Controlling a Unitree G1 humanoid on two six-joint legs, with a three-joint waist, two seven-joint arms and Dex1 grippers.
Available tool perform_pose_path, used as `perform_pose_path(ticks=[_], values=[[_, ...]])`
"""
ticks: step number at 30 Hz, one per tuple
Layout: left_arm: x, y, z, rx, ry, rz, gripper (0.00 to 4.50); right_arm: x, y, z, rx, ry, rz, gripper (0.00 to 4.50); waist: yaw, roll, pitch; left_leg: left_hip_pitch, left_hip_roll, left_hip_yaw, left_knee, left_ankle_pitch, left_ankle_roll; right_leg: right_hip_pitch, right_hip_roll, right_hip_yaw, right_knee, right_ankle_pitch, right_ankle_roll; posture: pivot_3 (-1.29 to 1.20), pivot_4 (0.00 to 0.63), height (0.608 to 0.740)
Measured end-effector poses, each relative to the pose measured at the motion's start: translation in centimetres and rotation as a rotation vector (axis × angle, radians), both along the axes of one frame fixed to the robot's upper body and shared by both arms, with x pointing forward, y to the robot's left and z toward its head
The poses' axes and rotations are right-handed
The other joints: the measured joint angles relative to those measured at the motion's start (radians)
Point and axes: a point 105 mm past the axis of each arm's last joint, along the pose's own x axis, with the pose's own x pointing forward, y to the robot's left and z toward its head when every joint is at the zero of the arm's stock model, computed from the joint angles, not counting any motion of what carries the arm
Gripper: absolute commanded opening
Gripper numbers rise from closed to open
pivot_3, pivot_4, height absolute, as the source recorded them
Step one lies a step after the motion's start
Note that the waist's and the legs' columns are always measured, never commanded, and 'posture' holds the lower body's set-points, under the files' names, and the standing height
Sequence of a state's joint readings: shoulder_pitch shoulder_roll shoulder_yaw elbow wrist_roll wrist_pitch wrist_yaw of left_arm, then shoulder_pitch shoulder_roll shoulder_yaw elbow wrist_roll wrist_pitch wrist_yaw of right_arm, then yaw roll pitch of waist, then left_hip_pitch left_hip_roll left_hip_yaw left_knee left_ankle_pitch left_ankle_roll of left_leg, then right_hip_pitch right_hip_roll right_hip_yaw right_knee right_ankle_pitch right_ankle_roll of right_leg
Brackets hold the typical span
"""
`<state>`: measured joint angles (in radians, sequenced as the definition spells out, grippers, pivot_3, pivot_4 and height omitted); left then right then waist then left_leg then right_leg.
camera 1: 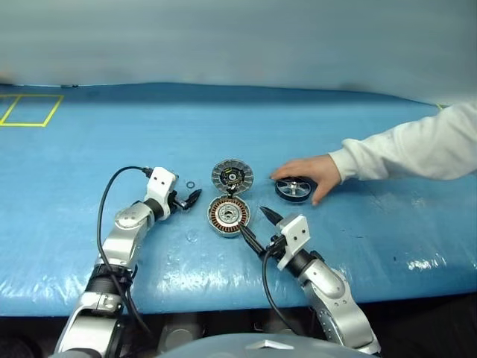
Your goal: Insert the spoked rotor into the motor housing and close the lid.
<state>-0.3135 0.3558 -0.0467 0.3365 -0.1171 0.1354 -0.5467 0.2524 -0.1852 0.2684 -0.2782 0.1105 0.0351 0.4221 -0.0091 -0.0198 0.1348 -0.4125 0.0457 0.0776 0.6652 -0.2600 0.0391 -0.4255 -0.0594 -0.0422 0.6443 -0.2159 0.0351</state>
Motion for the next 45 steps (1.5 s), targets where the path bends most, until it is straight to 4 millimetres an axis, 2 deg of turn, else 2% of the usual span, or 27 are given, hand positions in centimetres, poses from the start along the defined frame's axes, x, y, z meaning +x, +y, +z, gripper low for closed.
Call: perform_pose_path(ticks=[5,7,14,17,18,25,30,36,45], values=[[0.7,-0.1,-0.1,0.023,-0.003,-0.002,4.50,0.0,0.0,0.1,-0.004,-0.010,-0.001,3.73,0.000,0.000,0.000,0.001,0.000,0.000,0.001,0.000,0.000,0.002,0.000,0.000,0.000,0.000,0.000,0.00,0.150,0.740],[0.9,-0.1,-0.2,0.032,-0.003,-0.005,4.12,0.0,0.0,0.1,-0.003,-0.011,-0.004,3.76,0.000,0.000,0.000,0.002,0.000,0.000,0.002,0.000,0.000,0.003,0.000,0.000,0.000,0.000,0.000,0.00,0.150,0.740],[0.1,0.2,-0.9,0.069,0.009,-0.018,1.94,0.2,-0.1,0.2,0.000,-0.015,-0.016,3.76,-0.006,0.000,0.000,0.015,0.002,0.001,0.000,0.000,0.001,0.013,-0.001,0.000,0.000,-0.004,-0.001,0.00,0.150,0.740],[-0.9,1.2,-1.1,0.085,0.014,-0.009,0.88,0.2,-0.1,0.2,0.000,-0.015,-0.016,3.76,-0.009,0.000,-0.001,0.017,0.005,0.003,0.000,0.000,0.000,0.013,-0.002,0.000,0.001,-0.003,-0.003,0.00,0.150,0.740],[-1.1,1.5,-1.2,0.088,0.018,-0.002,0.68,0.2,-0.1,0.2,0.000,-0.016,-0.016,3.76,-0.009,0.000,-0.001,0.017,0.005,0.004,0.000,0.000,0.000,0.014,-0.002,0.000,0.001,-0.003,-0.004,0.00,0.150,0.740],[-4.0,3.4,-0.7,0.139,0.039,-0.002,0.68,0.2,-0.1,0.2,-0.008,-0.017,-0.007,3.76,-0.010,0.001,-0.001,0.017,0.007,0.004,-0.002,0.000,-0.001,0.012,-0.005,0.000,0.000,-0.001,-0.010,0.00,0.150,0.740],[-5.7,2.3,0.5,0.124,0.063,-0.073,0.68,0.2,-0.1,0.1,-0.008,-0.015,0.001,3.76,0.003,0.001,0.000,0.013,0.006,0.003,-0.001,0.000,-0.001,0.007,-0.005,-0.001,0.000,-0.002,-0.011,0.00,0.150,0.740],[-5.8,-2.1,6.0,0.088,-0.068,-0.298,0.68,-0.5,0.2,-0.6,-0.010,-0.007,0.053,3.76,0.008,0.001,0.001,0.012,0.005,0.004,-0.001,0.000,-0.001,0.010,-0.001,-0.001,0.000,-0.002,-0.010,0.00,0.150,0.740],[-6.4,-7.0,6.5,0.085,-0.059,-0.530,0.68,-0.5,-0.4,-0.8,-0.025,-0.041,0.026,3.76,0.003,0.001,0.001,0.012,0.004,0.004,-0.001,0.000,-0.001,0.010,0.001,0.000,0.000,-0.004,-0.006,0.00,0.150,0.740]])
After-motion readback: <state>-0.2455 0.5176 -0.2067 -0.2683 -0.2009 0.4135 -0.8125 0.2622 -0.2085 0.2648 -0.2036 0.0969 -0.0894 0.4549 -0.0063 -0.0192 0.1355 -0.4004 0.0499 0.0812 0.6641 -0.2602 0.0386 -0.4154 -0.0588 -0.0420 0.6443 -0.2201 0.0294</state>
